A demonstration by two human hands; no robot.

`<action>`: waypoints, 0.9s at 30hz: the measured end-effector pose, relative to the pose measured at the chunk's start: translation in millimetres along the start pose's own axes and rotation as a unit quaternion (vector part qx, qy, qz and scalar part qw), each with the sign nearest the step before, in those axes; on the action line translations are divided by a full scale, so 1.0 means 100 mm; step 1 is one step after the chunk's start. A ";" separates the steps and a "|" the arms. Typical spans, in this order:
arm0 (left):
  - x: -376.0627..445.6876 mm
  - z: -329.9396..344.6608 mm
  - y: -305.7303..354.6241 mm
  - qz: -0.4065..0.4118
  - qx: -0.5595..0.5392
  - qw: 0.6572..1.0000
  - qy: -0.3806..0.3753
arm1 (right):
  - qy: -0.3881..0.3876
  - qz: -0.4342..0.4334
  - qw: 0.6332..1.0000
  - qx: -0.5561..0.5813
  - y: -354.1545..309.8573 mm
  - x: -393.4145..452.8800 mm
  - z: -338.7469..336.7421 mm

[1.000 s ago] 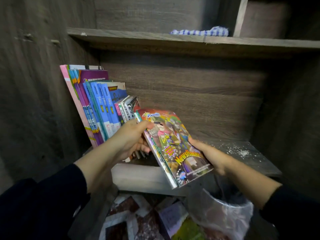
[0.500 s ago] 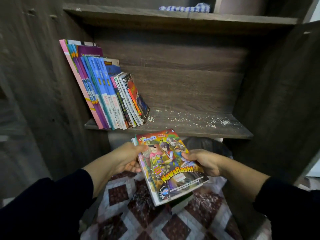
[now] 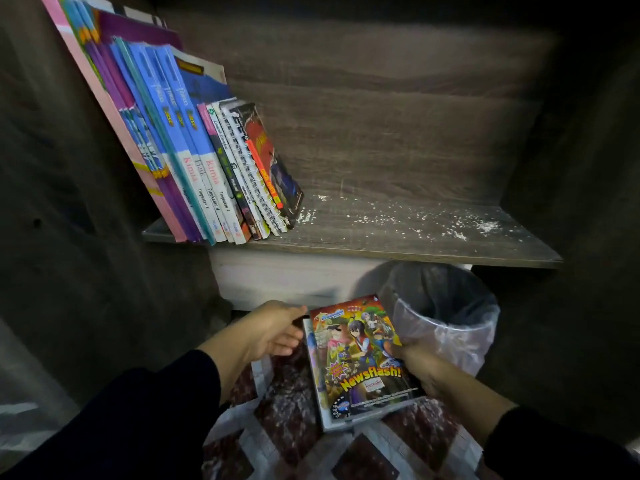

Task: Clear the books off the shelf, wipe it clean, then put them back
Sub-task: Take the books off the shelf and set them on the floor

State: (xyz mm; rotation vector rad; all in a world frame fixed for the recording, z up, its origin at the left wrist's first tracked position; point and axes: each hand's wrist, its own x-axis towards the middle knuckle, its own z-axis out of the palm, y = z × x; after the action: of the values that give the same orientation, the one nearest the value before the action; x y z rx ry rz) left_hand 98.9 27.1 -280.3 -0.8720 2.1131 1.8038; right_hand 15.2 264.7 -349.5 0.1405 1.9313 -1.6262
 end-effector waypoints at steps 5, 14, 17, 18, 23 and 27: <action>0.37 -0.05 0.02 -0.001 0.021 1.000 -0.009 | 0.037 0.010 0.998 -0.048 0.23 0.47 -0.02; 0.56 -0.21 -0.03 -0.014 0.029 0.999 0.006 | 0.073 -0.020 0.988 -0.138 0.32 0.95 0.04; 0.49 -0.25 -0.03 -0.013 0.030 0.999 0.019 | 0.083 -0.014 0.972 -0.217 0.39 1.19 -0.03; 0.47 -0.25 -0.03 -0.013 0.029 0.999 0.022 | 0.076 -0.013 0.971 -0.227 0.33 1.14 0.01; 0.17 -0.23 0.17 0.016 0.023 0.999 0.023 | 0.010 -0.077 0.954 -0.288 -0.36 0.35 0.35; -0.17 -0.23 0.40 0.054 0.031 0.998 0.025 | -0.006 -0.149 0.938 -0.312 -0.79 -0.06 0.51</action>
State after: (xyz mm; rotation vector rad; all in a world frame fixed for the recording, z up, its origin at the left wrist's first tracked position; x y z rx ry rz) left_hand 94.6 12.2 -233.9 -0.8088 2.2752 1.7745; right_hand 3.7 200.2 -281.3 -0.4355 2.4444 -1.0934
